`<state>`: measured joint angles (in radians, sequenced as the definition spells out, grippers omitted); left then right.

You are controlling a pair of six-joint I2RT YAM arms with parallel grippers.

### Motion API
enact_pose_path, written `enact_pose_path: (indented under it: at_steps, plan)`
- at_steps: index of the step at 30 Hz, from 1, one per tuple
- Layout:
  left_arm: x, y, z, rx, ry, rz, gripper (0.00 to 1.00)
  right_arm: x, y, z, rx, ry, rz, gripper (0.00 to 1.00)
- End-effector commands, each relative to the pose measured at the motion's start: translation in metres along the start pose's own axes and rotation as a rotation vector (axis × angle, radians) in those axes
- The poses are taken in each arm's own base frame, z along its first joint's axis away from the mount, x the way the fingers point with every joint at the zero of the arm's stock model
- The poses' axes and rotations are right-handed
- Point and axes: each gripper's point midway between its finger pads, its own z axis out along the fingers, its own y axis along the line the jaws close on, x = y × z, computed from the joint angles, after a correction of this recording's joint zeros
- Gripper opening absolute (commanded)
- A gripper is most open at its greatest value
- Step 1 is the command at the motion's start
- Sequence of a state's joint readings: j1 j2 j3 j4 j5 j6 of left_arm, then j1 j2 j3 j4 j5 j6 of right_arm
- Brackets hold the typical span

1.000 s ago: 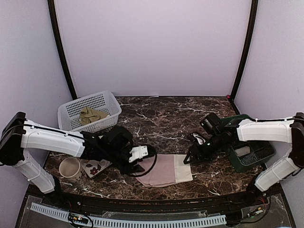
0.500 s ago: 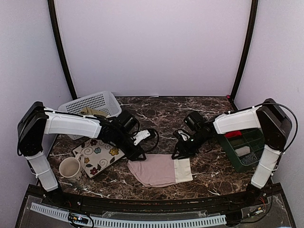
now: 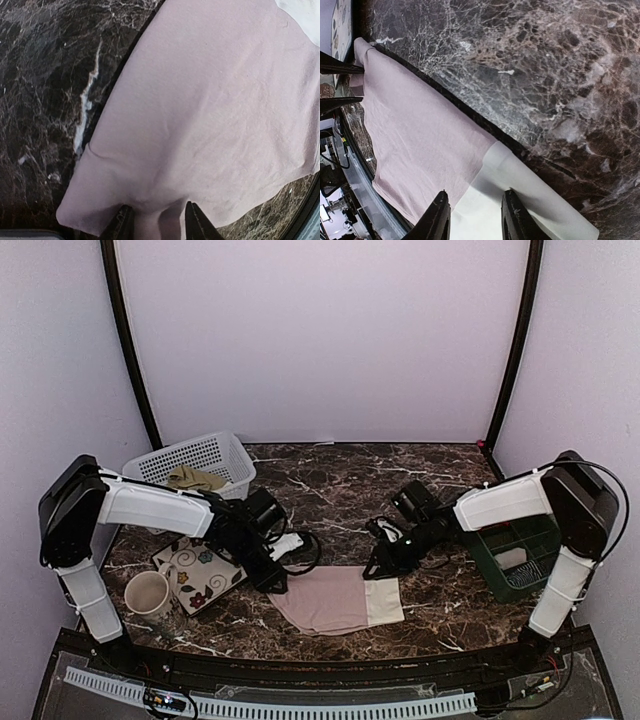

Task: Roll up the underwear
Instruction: Smooth out the underwear at the center of the board.

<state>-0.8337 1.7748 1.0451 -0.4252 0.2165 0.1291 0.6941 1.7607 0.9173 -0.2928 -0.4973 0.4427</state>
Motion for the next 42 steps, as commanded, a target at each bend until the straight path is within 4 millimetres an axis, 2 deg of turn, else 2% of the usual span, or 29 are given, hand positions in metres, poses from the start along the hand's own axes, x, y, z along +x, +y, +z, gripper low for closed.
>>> enact_pose_path:
  at_steps: [1, 4, 6, 13, 18, 23, 26, 29, 34, 38, 42]
  plan:
    - [0.016, -0.013, -0.019, 0.054, 0.031, -0.019, 0.4, 0.041, -0.029, 0.008, 0.104, 0.109, 0.056, 0.36]
    - [-0.012, -0.011, -0.033, 0.077, -0.062, -0.009, 0.44, 0.04, -0.027, 0.006, 0.097, 0.104, 0.049, 0.36]
    - [-0.024, 0.001, -0.035, 0.076, -0.081, -0.027, 0.44, 0.039, -0.026, 0.005, 0.098, 0.1, 0.047, 0.36]
    - [-0.04, 0.031, -0.022, 0.07, -0.035, -0.024, 0.33, 0.04, -0.028, 0.004, 0.11, 0.097, 0.05, 0.35]
    - [-0.035, 0.03, -0.007, 0.115, 0.002, -0.029, 0.29, 0.04, -0.03, 0.003, 0.119, 0.095, 0.06, 0.35]
    - [-0.016, 0.032, 0.002, 0.1, 0.053, -0.041, 0.27, 0.043, -0.032, 0.003, 0.124, 0.098, 0.069, 0.35]
    - [-0.004, 0.033, 0.005, 0.09, 0.083, -0.06, 0.22, 0.046, -0.035, 0.004, 0.13, 0.105, 0.076, 0.35]
    - [0.0, 0.035, 0.003, 0.076, 0.084, -0.065, 0.15, 0.047, -0.037, 0.004, 0.134, 0.105, 0.081, 0.35]
    - [0.002, 0.039, -0.008, 0.043, 0.08, -0.06, 0.08, 0.051, -0.042, 0.005, 0.146, 0.116, 0.095, 0.35]
    - [0.005, 0.041, -0.012, 0.032, 0.087, -0.065, 0.09, 0.055, -0.045, 0.005, 0.152, 0.122, 0.102, 0.34]
    - [0.001, 0.043, -0.017, 0.019, 0.068, -0.066, 0.21, 0.052, -0.044, 0.004, 0.147, 0.111, 0.099, 0.34]
